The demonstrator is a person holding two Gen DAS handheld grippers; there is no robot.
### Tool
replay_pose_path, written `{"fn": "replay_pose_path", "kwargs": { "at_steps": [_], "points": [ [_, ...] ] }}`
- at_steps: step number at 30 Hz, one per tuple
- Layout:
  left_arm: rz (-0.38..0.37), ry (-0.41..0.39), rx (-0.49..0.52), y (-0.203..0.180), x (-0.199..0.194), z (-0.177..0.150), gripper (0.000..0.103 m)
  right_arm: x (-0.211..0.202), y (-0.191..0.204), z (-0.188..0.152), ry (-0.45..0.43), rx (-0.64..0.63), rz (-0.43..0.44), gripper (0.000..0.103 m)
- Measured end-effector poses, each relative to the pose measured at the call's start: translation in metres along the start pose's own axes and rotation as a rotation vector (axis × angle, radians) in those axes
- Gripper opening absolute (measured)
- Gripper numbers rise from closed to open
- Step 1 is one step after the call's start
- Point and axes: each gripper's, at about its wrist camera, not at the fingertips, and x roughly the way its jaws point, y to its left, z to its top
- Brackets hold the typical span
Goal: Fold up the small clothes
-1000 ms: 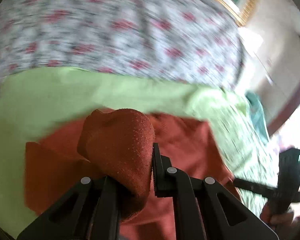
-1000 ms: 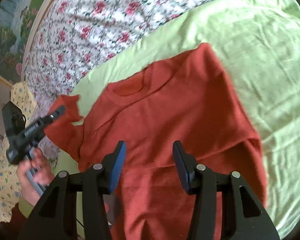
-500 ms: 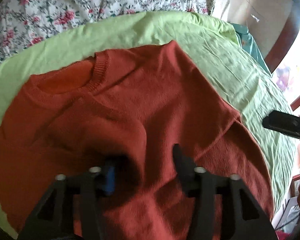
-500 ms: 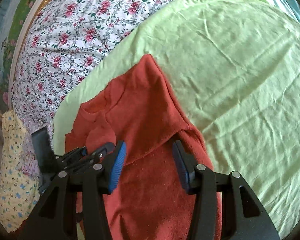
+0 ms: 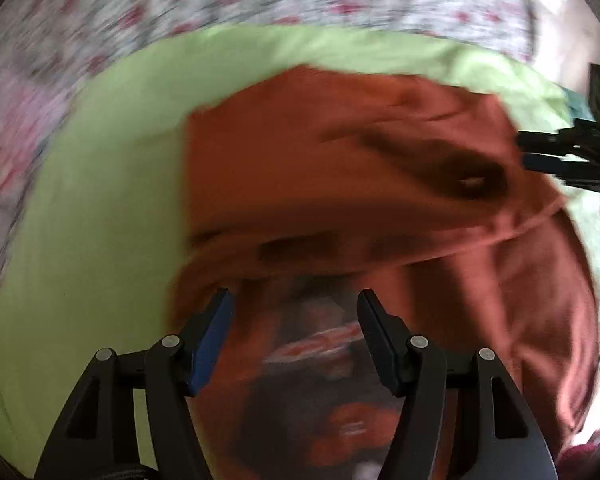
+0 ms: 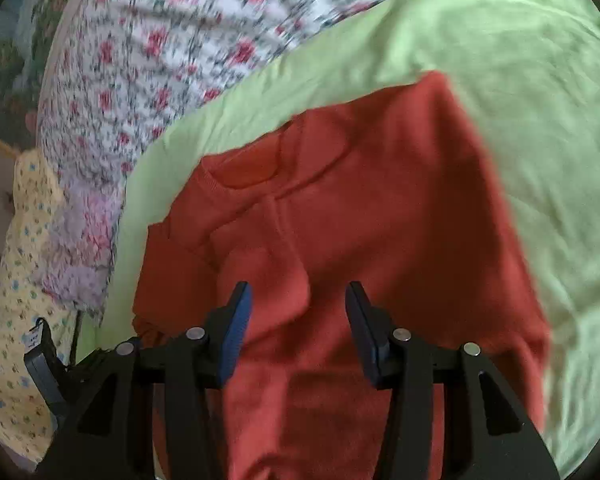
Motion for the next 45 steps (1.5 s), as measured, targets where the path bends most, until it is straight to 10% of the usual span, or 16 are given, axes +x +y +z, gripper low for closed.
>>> {"fn": "replay_pose_path", "kwargs": {
  "at_steps": [11, 14, 19, 25, 45],
  "points": [
    [0.04, 0.046, -0.113, 0.05, 0.041, 0.001, 0.065, 0.097, 0.018, 0.037, 0.201, -0.075, 0.006, 0.052],
    [0.056, 0.046, -0.081, 0.041, 0.047, 0.003, 0.062, 0.099, 0.029, 0.037, 0.219, -0.118, 0.023, 0.006],
    [0.079, 0.022, -0.142, 0.047, 0.044, 0.009, 0.032, 0.047, 0.035, 0.054, 0.033, -0.068, 0.066, 0.006],
    [0.067, -0.08, -0.255, 0.059, 0.019, -0.005, 0.025, -0.045, -0.035, 0.056, -0.324, 0.268, 0.049, 0.005],
    [-0.079, -0.048, -0.51, 0.093, 0.03, -0.026, 0.025, -0.007, -0.074, -0.006, -0.16, 0.317, -0.162, 0.005]
  ]
}}
